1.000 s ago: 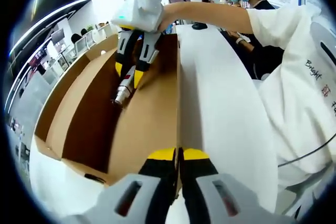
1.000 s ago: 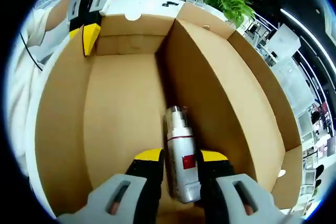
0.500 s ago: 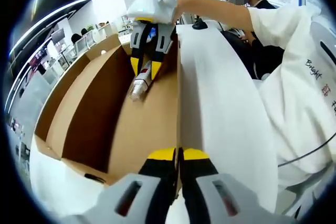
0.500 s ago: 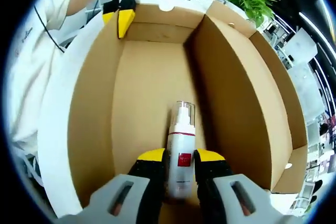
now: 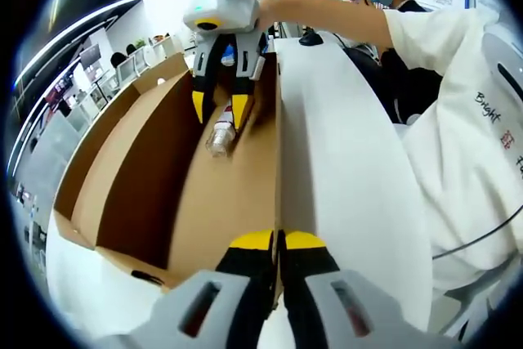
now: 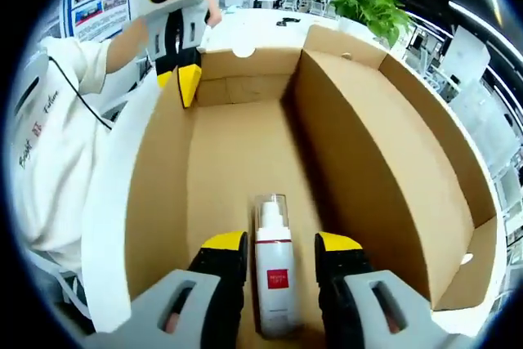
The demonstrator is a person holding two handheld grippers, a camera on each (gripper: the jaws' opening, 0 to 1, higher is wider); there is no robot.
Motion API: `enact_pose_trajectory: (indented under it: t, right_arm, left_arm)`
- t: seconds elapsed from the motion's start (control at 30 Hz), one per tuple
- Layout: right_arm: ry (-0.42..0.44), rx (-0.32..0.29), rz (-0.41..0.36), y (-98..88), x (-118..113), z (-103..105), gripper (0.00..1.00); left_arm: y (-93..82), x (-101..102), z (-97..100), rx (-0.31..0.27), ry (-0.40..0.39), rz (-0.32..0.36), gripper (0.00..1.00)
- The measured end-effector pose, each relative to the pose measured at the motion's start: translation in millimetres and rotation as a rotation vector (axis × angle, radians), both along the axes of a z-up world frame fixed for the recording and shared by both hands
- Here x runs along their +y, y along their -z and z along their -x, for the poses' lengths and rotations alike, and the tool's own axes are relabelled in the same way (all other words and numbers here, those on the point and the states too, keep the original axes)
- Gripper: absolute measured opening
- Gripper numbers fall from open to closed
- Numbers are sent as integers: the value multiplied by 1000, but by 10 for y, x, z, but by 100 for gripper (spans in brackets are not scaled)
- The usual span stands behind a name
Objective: Operate the shoe box by opening the lid, removing the specified soft item, and placing it in the target area until the item is outside and the box remains undamaged.
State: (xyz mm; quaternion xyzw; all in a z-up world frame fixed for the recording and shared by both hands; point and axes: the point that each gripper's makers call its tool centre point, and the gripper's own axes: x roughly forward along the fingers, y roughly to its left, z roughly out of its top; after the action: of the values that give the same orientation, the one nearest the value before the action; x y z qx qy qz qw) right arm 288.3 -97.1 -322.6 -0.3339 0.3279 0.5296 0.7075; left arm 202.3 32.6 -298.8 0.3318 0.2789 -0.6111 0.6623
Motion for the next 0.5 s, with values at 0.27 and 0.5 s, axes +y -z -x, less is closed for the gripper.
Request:
enact_pose_trajectory:
  t: [0.27,0.5]
  right_arm:
    - [1,83,-76,14,172,2,30]
    - [-14,55,-7,137,165,18,23]
  left_arm:
    - [-1,-1,8,1,-1,0,2]
    - [-1,-2,9,3,-1,-1,2]
